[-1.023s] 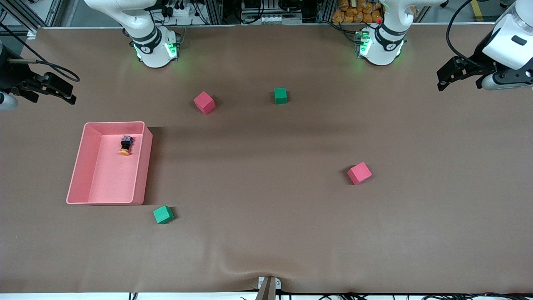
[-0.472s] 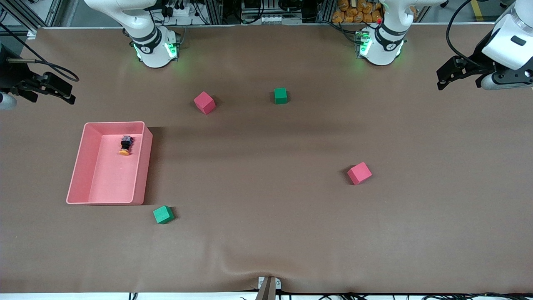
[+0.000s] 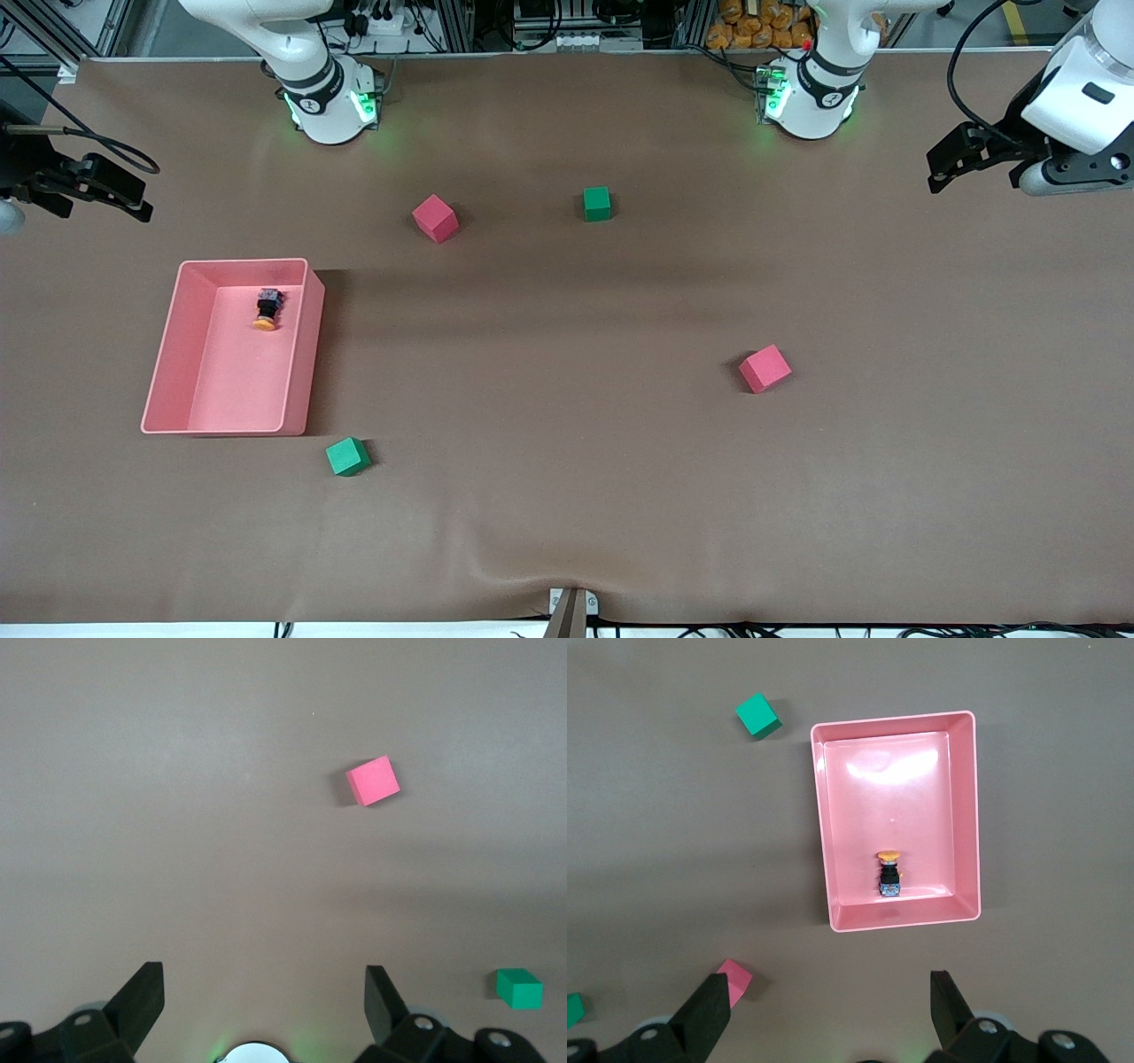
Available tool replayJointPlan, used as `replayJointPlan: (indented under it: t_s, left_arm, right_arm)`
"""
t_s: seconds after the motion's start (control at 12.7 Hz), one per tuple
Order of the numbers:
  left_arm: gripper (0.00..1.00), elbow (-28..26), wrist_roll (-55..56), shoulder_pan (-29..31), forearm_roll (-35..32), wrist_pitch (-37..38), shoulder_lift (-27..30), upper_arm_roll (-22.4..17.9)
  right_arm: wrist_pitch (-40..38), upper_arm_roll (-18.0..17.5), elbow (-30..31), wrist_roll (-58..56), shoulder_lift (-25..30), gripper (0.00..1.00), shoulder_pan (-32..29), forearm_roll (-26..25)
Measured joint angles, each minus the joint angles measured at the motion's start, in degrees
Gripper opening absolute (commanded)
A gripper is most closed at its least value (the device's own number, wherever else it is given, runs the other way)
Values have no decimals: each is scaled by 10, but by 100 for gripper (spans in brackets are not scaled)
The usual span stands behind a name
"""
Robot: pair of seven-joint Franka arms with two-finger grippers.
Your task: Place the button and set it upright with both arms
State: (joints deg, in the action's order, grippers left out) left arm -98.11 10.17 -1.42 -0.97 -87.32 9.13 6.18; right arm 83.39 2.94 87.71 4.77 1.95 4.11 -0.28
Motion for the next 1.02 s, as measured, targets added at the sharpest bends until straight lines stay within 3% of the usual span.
replayJointPlan:
  t_s: [1.02]
  left_arm:
    - [100, 0, 0, 0, 0, 11, 0, 1]
  right_arm:
    - [29, -5, 8, -5, -16, 100, 12, 0]
